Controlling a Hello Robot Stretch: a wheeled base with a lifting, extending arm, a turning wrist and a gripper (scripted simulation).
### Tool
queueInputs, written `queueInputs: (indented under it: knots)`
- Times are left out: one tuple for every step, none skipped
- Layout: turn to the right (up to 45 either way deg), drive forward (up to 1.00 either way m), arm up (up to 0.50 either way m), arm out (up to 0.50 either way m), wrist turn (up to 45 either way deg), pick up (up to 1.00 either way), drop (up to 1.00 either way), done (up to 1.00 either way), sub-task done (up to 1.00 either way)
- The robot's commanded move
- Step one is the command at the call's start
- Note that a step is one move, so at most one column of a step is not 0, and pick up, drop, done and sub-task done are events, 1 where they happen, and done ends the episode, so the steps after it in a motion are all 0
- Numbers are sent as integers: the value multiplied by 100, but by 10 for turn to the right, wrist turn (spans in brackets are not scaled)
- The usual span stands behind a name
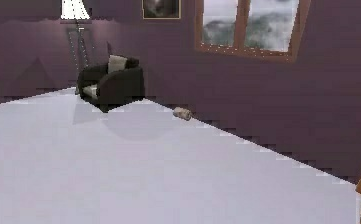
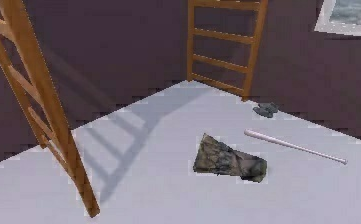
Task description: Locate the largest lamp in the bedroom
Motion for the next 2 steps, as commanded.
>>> queueInputs:
  knots:
    - [450, 0, 0, 0, 0, 0, 0, 0, 0]
    - [270, 0, 0, 0, 0, 0, 0, 0, 0]
